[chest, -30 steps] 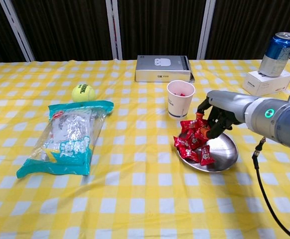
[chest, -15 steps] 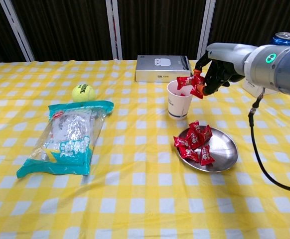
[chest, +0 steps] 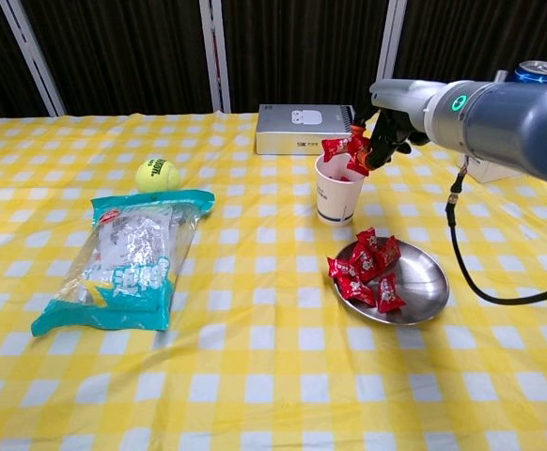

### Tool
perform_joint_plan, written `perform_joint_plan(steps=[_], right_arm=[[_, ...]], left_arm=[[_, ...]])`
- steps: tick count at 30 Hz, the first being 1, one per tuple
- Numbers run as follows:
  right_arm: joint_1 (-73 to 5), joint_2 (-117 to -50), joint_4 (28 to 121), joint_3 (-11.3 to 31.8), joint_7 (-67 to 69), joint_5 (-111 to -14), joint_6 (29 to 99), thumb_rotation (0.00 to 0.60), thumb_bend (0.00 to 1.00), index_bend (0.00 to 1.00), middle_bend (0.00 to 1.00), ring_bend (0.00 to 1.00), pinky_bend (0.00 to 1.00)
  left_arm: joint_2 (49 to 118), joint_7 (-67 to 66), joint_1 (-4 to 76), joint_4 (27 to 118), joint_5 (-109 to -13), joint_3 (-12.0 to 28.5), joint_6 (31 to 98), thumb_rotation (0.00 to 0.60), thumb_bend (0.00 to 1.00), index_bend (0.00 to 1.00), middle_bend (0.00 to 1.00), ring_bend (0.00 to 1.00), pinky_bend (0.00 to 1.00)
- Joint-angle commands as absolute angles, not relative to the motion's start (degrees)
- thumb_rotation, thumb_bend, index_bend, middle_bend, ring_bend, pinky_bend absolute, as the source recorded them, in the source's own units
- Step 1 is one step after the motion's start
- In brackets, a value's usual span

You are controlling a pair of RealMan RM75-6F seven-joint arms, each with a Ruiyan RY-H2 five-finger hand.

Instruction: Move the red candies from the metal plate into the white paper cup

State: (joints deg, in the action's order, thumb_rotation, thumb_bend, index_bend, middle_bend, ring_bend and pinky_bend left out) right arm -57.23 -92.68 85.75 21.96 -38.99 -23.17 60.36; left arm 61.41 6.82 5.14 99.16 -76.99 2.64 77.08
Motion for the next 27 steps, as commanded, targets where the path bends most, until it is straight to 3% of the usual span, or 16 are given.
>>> perform_joint_plan(steps=[1, 5, 16, 27], right_arm=[[-58.2, -93.9, 83.9, 21.8, -38.4, -22.7, 59.2, 0.6, 0.56, 0.66, 0.75, 0.81, 1.0], [-58.6, -94.4, 82.9, 21.6, -38.1, -22.7, 58.6, 0.6, 0.56, 0.63, 0.75, 0.81, 1.0], [-59.0, -95.3, 82.1, 21.2, -37.1, -24.1, 59.1, 0.6, 0.52, 0.36, 0.75, 0.81, 1.0], [-58.5, -94.1, 83.5, 21.2, -37.1, -24.7, 60.9, 0.6, 0.52, 0.35, 0.75, 0.81, 1.0]], left_arm=[[61.3, 7.0, 5.2, 99.2, -76.9, 2.7, 77.0, 0.6, 0.0, 0.0, 0.0, 0.0, 0.0], [61.2, 7.1, 5.2, 99.5, -76.8, 2.7, 76.9, 0.6, 0.0, 0.0, 0.0, 0.0, 0.0], [61.0, 7.4, 5.0, 99.5, -76.7, 2.7, 77.1, 0.6, 0.0, 0.0, 0.0, 0.0, 0.0], [61.0, 7.1, 4.9, 99.8, -76.8, 2.7, 77.4, 0.6, 0.0, 0.0, 0.0, 0.0, 0.0]])
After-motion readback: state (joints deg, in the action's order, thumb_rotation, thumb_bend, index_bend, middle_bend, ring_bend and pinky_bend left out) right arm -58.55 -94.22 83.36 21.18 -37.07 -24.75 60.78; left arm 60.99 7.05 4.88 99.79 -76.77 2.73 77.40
